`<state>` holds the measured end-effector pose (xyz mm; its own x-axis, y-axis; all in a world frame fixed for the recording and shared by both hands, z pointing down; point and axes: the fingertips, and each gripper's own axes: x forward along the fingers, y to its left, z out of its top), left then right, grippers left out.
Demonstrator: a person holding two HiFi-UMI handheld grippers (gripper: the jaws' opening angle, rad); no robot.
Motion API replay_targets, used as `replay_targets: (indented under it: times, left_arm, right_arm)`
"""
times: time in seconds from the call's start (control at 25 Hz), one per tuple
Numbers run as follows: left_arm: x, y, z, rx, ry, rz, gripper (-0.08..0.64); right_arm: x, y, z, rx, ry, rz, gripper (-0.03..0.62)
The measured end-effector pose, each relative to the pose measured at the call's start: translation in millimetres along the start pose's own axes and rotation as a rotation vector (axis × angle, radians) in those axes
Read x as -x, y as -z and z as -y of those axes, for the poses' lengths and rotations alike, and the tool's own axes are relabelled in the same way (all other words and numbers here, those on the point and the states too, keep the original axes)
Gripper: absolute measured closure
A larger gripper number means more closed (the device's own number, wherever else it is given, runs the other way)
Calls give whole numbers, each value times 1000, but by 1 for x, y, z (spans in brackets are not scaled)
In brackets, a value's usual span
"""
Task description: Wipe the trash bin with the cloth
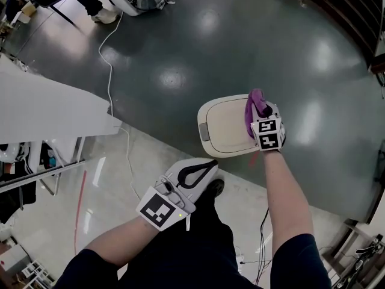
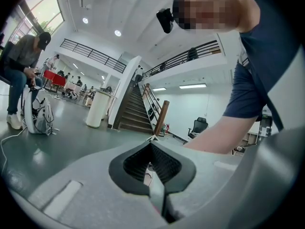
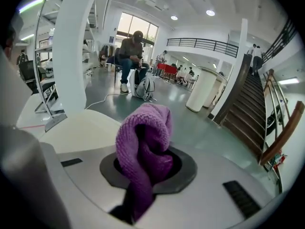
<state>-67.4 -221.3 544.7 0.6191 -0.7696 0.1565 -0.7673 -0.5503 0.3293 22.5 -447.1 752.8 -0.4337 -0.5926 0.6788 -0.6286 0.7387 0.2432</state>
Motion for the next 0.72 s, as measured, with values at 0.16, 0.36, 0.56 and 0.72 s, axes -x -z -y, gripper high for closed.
replay_targets:
  times: [0.16,0.36,0.56,0.72]
  left_arm:
    - [11,4,-5,17,-17,0,563]
    - [20,8,-6,20,-20,-1,563]
    - [27,9,-3,24,-22,3,562]
    - [27,14,2,28,-16,0,562]
  right_arm:
    - [-8,-24,-42,72,-50,39,518]
    - [-14,-52,-113,167,-144,83,518]
    - [-7,-64,-177,270,-238,114,518]
    - [5,-57,-199,316,-274,129,518]
